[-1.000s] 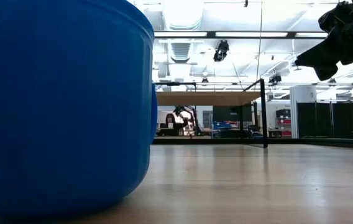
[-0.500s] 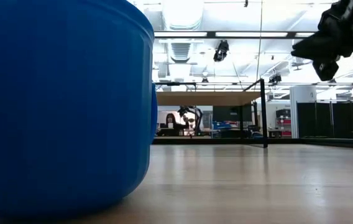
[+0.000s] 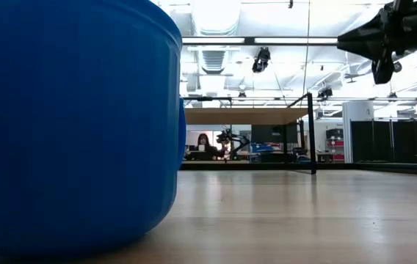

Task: Stack small to large cups/mugs on shelf
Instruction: Put the blue cup on the shelf

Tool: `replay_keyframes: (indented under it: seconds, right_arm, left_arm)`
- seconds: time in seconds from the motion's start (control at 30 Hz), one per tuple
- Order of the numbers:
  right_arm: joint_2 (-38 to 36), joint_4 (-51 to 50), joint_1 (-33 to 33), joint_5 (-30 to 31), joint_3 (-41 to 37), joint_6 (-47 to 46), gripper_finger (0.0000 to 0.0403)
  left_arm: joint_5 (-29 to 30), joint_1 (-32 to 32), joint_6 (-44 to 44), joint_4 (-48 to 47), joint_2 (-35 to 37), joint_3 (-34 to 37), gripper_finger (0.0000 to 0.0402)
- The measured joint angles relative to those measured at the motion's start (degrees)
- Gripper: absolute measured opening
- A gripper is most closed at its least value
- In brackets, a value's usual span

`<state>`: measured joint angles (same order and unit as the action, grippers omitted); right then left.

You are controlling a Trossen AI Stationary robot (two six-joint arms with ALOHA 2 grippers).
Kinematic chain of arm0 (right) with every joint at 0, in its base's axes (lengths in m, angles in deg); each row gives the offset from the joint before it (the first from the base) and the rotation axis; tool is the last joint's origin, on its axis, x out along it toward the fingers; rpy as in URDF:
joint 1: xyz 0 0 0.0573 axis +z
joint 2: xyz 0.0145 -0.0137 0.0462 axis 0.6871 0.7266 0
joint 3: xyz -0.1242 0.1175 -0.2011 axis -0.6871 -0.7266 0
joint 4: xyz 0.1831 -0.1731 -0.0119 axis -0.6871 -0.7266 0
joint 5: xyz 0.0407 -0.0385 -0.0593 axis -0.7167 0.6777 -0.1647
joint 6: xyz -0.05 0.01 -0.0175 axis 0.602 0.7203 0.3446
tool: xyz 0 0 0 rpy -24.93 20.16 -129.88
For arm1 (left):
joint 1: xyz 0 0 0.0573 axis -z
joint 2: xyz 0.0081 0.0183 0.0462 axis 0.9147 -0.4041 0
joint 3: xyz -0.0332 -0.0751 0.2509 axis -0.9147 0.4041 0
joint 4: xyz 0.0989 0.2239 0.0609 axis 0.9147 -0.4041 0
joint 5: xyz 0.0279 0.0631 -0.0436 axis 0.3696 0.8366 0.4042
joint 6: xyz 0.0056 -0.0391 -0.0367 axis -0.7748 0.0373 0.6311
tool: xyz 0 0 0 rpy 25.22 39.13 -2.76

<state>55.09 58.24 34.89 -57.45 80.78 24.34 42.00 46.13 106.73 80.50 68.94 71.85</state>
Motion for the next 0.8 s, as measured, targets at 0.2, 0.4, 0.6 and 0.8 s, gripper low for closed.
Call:
replay_keyframes:
  seconds: [0.2, 0.4, 0.6, 0.8]
  right_arm:
    - [0.1, 1.9, 0.0, 0.1, 0.0, -3.7, 0.0063]
    - [3.4, 6.6, 0.0, 0.1, 0.0, -7.2, 0.0063]
    - [10.7, 20.5, 0.0, -0.4, 0.0, -9.6, 0.0063]
    - [17.9, 32.0, 0.0, -4.4, 0.0, -10.5, 0.0063]
  left_arm:
    - [-0.3, 0.0, 0.6, 1.4, -0.6, -2.3, 0.0047]
    - [-6.3, 0.0, 0.5, -5.0, -4.1, -10.8, 0.0047]
    - [-7.4, 0.0, -9.5, -16.9, -10.5, -23.2, 0.0047]
    - [-7.4, 0.0, -16.1, -17.6, -15.6, -32.3, 0.0047]
